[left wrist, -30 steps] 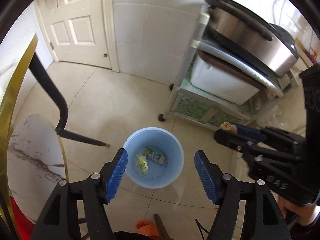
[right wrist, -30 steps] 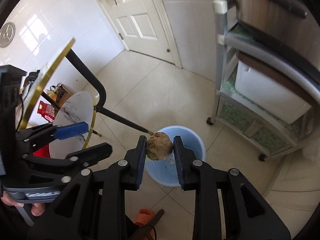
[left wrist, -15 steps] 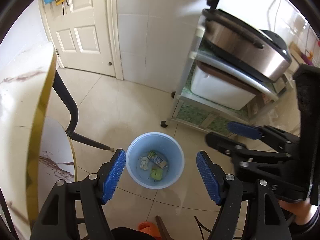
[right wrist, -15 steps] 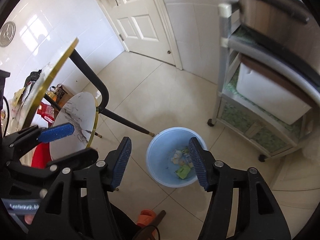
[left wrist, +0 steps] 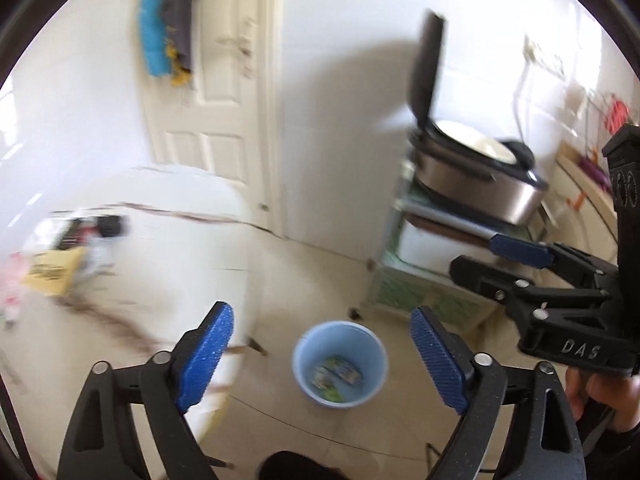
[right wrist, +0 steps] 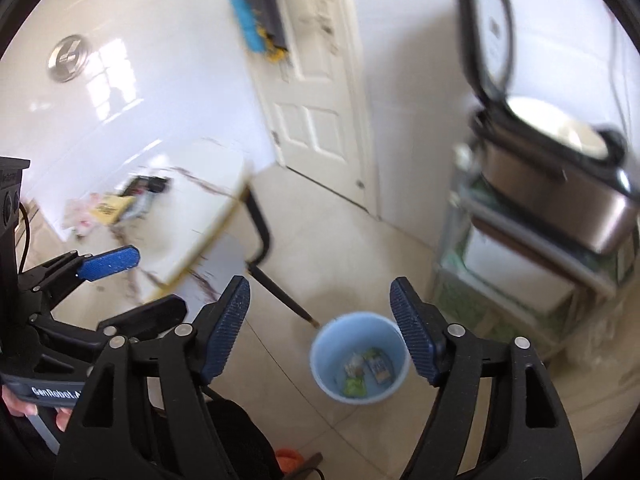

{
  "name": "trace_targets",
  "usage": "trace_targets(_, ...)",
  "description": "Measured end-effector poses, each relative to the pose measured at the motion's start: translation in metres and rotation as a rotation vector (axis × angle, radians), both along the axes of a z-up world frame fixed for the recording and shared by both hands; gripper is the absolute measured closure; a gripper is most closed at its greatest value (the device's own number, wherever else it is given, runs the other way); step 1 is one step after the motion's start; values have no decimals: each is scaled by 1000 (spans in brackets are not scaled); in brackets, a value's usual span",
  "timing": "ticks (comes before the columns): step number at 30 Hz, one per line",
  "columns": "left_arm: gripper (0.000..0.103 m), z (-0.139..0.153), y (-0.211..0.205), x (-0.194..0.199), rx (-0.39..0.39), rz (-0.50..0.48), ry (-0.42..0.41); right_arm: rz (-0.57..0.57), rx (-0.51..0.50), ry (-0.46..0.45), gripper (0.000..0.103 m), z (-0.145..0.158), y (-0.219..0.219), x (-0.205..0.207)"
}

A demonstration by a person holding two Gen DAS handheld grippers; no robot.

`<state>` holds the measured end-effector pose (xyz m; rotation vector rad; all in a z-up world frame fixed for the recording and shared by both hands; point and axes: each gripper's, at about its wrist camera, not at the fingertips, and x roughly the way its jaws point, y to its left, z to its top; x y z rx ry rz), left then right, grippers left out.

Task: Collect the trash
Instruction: 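Return both tools to the table, then grasp the yellow printed bag with the right tool while the left grasps clear plastic bags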

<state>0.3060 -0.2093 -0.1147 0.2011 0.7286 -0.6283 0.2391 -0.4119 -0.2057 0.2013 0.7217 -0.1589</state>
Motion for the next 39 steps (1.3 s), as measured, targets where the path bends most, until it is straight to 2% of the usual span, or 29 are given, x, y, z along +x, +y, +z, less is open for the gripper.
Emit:
trace_targets(4,7,24,82,-16,-11,148,-75,99,-50,-51,29,25,54,23)
trace_targets(10,4,45,213,-28,-35,381,-103,273,-139,-69,24,38,150,77)
trace_targets(16,2,45,311,-25,-41,540,-73,406,-214,-17,23,31,237,147)
trace_targets(19,2,36,341,-9,-45,575,-37,460,-248,11,23,23,270,184)
trace_targets(22,2,22,361,10,-53,584,9,536,-261,46,23,10,299,226)
trace_targets(23,2,21,363,29,-56,584,29,552,-264,63,22,4,304,237)
trace_targets(27,2,7,387,64,-89,579,99,628,-309,142,23,-25,325,286)
trace_targets(32,2,2,398,107,-116,563,122,654,-294,225,26,-55,324,321)
trace_targets(33,2,1,398,111,-119,560,129,675,-251,237,30,-58,321,324)
trace_targets(34,2,-1,395,115,-121,556,134,688,-225,242,40,-60,321,327)
trace_targets(35,2,-3,392,120,-122,553,139,704,-206,252,44,-62,320,326)
trace_targets(36,2,-6,388,129,-122,547,142,711,-210,247,47,-62,319,325)
trace_targets(37,2,-7,386,137,-120,546,143,713,-221,243,56,-62,320,323)
trace_targets(39,2,-11,380,155,-122,550,150,721,-214,227,60,-60,316,318)
